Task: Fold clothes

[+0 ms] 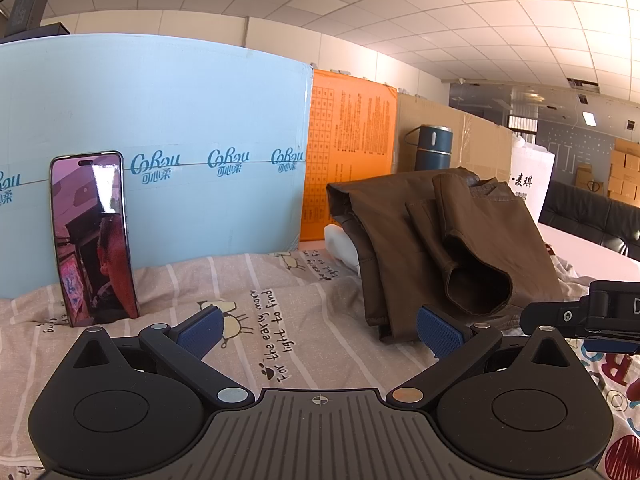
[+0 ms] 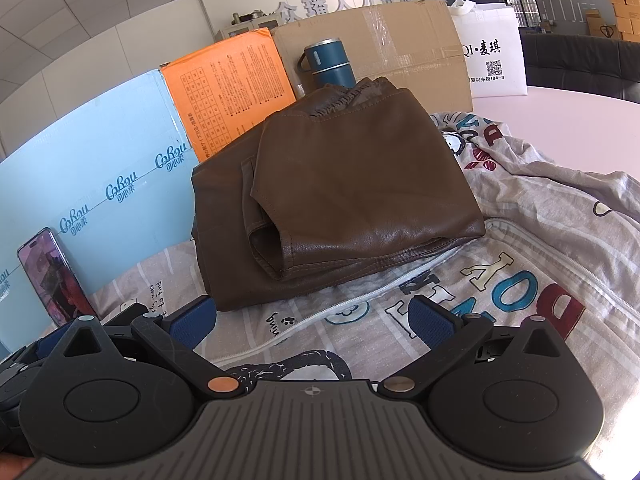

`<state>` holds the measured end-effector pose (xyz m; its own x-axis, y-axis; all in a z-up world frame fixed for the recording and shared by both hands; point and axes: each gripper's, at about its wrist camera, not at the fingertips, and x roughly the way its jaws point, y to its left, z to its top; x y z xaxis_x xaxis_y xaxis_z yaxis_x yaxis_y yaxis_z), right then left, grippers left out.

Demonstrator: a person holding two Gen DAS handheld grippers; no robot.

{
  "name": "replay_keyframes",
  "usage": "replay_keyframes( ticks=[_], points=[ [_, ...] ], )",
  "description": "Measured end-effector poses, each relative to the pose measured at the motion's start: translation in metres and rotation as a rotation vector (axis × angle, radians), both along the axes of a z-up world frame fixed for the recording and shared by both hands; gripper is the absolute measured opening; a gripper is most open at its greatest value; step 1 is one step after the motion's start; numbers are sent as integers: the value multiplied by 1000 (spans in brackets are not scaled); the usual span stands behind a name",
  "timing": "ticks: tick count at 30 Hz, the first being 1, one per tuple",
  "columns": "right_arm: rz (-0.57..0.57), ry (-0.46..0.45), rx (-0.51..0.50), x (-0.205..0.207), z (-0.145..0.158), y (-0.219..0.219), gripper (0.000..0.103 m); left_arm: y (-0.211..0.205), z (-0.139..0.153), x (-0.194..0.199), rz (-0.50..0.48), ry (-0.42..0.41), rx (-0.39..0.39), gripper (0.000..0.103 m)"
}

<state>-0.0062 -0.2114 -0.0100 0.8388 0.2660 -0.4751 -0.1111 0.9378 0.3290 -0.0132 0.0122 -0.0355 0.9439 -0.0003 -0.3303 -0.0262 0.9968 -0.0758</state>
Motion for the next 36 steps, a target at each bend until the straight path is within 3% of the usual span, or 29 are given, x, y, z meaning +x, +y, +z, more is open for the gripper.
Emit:
replay_keyframes(
  ticks=[36],
  points=[
    [-3, -4, -2, -2, 1, 0, 103, 0, 1, -1, -8, -5, -6, 103]
  ],
)
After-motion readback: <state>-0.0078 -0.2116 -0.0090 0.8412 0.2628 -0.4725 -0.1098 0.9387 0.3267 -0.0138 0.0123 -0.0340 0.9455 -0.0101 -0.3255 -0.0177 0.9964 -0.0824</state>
